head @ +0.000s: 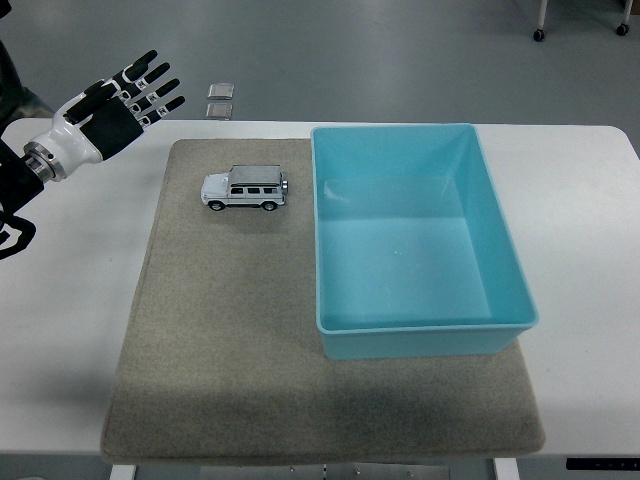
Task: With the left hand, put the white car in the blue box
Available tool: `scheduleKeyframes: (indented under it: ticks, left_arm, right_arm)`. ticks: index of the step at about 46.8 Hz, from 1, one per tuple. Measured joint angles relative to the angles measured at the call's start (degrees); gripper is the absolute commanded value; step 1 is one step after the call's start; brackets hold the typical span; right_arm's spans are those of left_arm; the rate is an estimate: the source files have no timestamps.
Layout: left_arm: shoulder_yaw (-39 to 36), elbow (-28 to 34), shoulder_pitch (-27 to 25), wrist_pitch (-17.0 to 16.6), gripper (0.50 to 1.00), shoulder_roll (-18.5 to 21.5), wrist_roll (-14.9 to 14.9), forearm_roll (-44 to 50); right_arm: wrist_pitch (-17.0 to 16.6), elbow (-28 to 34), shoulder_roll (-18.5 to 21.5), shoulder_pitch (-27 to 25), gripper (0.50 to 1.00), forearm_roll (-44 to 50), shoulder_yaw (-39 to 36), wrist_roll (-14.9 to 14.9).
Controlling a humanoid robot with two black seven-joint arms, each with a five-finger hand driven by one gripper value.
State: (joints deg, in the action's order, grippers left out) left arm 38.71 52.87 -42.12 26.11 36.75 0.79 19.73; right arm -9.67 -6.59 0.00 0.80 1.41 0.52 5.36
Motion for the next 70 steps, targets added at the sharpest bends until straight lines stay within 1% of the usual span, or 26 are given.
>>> scheduleKeyframes:
  ticks: [4, 17, 22, 27, 31, 33, 36, 43, 48, 52, 55, 59, 63, 68, 70]
  left_arm:
    - [0.03, 0.03, -0.21, -0.56, 1.0, -0.07, 0.0, 0.0]
    - [-0.37, -0.06, -0.46, -0.59, 1.0, -0.08, -0.37, -0.01]
    - [0.01, -1.14, -1.12, -1.02, 1.0, -0.31, -0.57, 0.15]
    - [-0.05, -2.03, -2.17, -0.73, 1.0, -1.01, -1.85, 0.11]
    - [-0.49, -2.23, -2.4, -0.26, 1.0, -1.06, -3.73, -0.38]
    - [-0.54, -2.25, -2.51, -0.04, 1.0, -1.02, -4.89, -2.08]
    - [-0.56, -2.26, -3.08, 0.69, 1.0, -0.82, -7.03, -8.46]
    - [0.25, -2.15, -4.18, 0.9, 1.0, -1.05, -13.37, -31.73]
    - [0.18, -1.94, -4.47, 0.27, 0.999, -1.14, -17.6, -45.36]
    - [-0.17, -1.57, -5.03, -0.49, 0.999, -1.21, -20.33, -56.0]
    - [-0.45, -1.11, -5.07, -1.99, 0.999, -1.26, -22.02, -63.42]
    - [-0.77, 0.62, -4.74, -6.39, 0.999, -1.33, -23.97, -73.58]
    - [-1.9, 2.12, -4.55, -9.96, 0.992, -1.56, -24.35, -81.7]
    - [-5.58, 2.6, -5.25, -12.74, 0.988, -1.77, -24.44, -91.54]
    - [-7.04, 2.68, -5.74, -14.35, 0.988, -1.81, -24.44, -95.75]
  right_arm:
    - [0.0, 0.0, 0.0, -0.03, 0.936, 0.0, 0.01, 0.0]
    - [0.0, 0.0, 0.0, -0.01, 0.936, 0.0, 0.01, -0.01]
    - [0.0, 0.0, 0.0, 0.0, 0.936, 0.0, 0.01, -0.03]
    - [0.0, 0.0, 0.0, -0.01, 0.936, 0.0, 0.01, -0.03]
    - [0.0, 0.0, 0.0, -0.01, 0.936, 0.0, 0.01, -0.03]
    - [0.0, 0.0, 0.0, -0.01, 0.936, 0.0, 0.01, -0.03]
    - [0.0, 0.0, 0.0, -0.02, 0.936, 0.0, 0.01, -0.03]
    - [0.0, 0.0, 0.0, -0.01, 0.936, 0.0, 0.0, -0.01]
    - [0.0, 0.0, 0.0, -0.01, 0.936, 0.0, -0.01, 0.0]
    - [-0.01, 0.0, 0.0, 0.0, 0.936, 0.0, -0.01, 0.0]
    - [0.0, 0.0, 0.0, 0.0, 0.936, 0.0, 0.0, -0.02]
    - [0.0, 0.0, 0.0, 0.0, 0.936, 0.0, -0.02, -0.03]
    - [0.0, 0.0, 0.0, -0.01, 0.936, 0.0, 0.0, -0.03]
    - [0.0, 0.0, 0.0, 0.0, 0.936, 0.0, 0.0, -0.02]
    - [0.0, 0.0, 0.0, -0.01, 0.936, 0.0, 0.0, -0.01]
